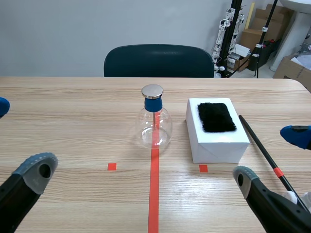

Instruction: Do the electroscope experiment. return to the home posture

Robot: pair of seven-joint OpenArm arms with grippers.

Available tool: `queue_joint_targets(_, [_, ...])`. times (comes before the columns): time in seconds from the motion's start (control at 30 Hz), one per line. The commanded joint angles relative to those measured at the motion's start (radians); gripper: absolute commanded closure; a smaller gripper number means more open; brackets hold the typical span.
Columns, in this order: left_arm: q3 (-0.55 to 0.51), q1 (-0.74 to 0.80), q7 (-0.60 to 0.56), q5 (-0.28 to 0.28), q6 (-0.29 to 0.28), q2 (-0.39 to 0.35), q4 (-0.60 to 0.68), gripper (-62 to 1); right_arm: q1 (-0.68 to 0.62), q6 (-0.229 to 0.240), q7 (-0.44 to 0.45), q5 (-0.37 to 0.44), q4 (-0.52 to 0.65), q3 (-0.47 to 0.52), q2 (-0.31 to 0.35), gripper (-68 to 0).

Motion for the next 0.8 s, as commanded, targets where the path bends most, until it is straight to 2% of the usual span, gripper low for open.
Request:
queue_joint_targets(0.0, [0.008,-0.003,-0.016,-0.007,-0.002,0.006,0.013,-62.3,0.006,0.001,0.014,0.006,0.022,0.012,0.000,-62.1])
queue_joint_targets(0.43, [0.008,-0.003,-0.003,-0.007,-0.002,0.006,0.013,-62.3,0.006,0.000,0.015,0.006,0.022,0.014,0.000,-62.1])
queue_joint_targets(0.77, [0.009,-0.003,0.095,-0.008,-0.002,0.006,0.013,-62.3,0.006,0.000,0.015,0.007,0.022,0.014,0.000,-62.1])
